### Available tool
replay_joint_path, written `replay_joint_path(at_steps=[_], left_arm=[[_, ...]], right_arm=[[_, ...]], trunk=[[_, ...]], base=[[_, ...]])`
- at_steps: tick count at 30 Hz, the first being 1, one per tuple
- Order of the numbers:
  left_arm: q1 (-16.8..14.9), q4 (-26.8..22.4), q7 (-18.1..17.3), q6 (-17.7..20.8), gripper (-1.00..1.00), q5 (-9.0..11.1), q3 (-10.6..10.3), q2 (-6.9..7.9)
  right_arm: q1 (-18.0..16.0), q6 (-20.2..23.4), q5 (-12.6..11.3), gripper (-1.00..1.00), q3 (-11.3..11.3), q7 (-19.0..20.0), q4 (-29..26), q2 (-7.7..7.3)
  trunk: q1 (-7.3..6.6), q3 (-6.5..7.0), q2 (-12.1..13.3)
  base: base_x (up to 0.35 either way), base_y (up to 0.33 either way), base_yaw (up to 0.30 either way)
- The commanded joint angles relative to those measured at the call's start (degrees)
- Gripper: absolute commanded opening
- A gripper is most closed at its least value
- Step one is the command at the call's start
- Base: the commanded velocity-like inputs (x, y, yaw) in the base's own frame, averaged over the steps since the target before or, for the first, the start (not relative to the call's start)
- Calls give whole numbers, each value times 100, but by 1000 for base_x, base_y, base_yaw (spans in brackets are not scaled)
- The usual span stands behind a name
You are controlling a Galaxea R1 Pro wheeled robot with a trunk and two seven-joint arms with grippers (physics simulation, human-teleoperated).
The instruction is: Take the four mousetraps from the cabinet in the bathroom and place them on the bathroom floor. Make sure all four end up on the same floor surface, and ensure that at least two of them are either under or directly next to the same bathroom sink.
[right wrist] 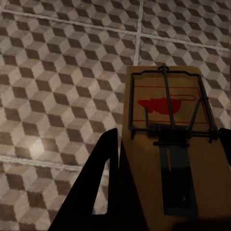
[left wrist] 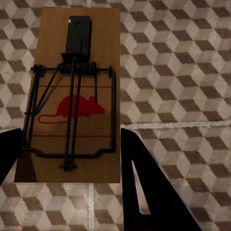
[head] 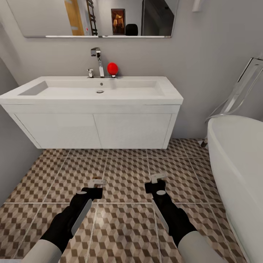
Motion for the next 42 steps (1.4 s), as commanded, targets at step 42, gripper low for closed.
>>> replay_joint_path(at_steps=[42], left_arm=[[-2587,2820,-590,-743,-100,0,476,185]], right_arm=[[-1383,-57,854,-100,-12,575,784,224]], trunk=[[-1,-6,-2]], base=[[0,0,0]])
